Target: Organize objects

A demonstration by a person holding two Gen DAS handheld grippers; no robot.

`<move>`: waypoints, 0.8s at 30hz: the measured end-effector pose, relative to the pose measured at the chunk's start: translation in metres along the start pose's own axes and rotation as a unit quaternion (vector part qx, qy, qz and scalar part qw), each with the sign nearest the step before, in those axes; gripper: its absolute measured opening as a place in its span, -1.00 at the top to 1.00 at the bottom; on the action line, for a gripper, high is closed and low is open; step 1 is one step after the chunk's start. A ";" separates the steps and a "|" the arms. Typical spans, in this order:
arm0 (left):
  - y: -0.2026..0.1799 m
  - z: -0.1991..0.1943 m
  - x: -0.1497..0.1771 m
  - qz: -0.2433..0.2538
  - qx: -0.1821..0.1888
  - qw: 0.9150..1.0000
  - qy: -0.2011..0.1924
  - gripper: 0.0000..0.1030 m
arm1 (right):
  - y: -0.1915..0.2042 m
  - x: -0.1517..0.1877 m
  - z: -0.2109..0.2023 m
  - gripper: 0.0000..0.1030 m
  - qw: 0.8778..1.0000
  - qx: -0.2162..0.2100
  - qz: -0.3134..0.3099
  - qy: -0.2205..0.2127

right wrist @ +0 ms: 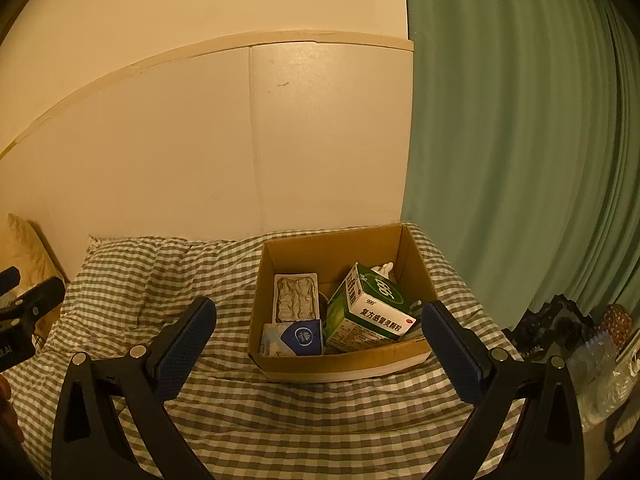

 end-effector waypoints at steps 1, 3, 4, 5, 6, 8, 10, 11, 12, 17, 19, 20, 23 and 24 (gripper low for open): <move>0.000 0.000 -0.001 0.000 -0.001 1.000 -0.001 -1.00 | 0.000 0.000 0.000 -0.99 1.000 0.000 0.001 0.000; 0.001 -0.001 -0.001 -0.002 -0.002 1.000 -0.001 -1.00 | -0.001 0.000 0.000 -0.99 1.000 0.001 0.000 0.000; 0.001 -0.001 -0.001 -0.002 0.000 1.000 -0.001 -1.00 | -0.001 0.001 0.000 -0.99 1.000 0.001 0.001 0.001; 0.001 -0.001 -0.001 -0.002 0.000 1.000 -0.001 -1.00 | -0.002 0.001 0.000 -0.99 1.000 0.001 0.001 0.002; 0.001 -0.001 0.000 -0.002 -0.001 1.000 0.000 -1.00 | -0.002 0.001 0.000 -0.99 1.000 0.001 0.002 0.003; 0.001 -0.001 0.000 0.000 -0.001 1.000 -0.001 -1.00 | -0.003 0.001 0.000 -0.99 1.000 0.001 0.002 0.003; 0.001 -0.001 0.001 0.000 -0.002 1.000 -0.001 -1.00 | -0.003 0.001 0.000 -0.99 1.000 0.001 0.002 0.002; 0.001 -0.001 0.001 0.000 -0.002 1.000 -0.001 -1.00 | -0.003 0.001 0.000 -0.99 1.000 0.001 0.001 0.002; 0.001 -0.001 0.002 0.000 -0.002 1.000 0.000 -1.00 | -0.002 0.001 0.000 -0.99 1.000 0.001 0.001 0.002; 0.005 -0.001 0.002 -0.007 -0.003 1.000 0.001 -1.00 | -0.001 0.002 0.001 -0.99 1.000 0.001 -0.002 0.005; 0.005 -0.002 0.001 -0.009 -0.001 1.000 0.001 -1.00 | -0.001 0.002 0.001 -0.99 1.000 0.001 -0.001 0.004; 0.005 -0.002 0.002 -0.009 0.000 1.000 0.001 -1.00 | -0.001 0.002 0.001 -0.99 1.000 0.001 0.000 0.004; 0.007 -0.003 0.003 -0.011 0.003 1.000 -0.003 -1.00 | 0.000 0.002 0.000 -0.99 1.000 0.003 0.000 0.003; 0.007 -0.003 0.003 -0.010 0.003 1.000 -0.002 -1.00 | 0.000 0.002 0.000 -0.99 1.000 0.003 0.001 0.003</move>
Point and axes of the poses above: each gripper's, at about its wrist camera, not at the fingertips, and z roughly the way its jaws point, y to its left, x to its underside, the point moved 4 cm from there along z, roughly the way its jaws point, and after that the axes turned 13 degrees about -x, right-handed, at the moved point
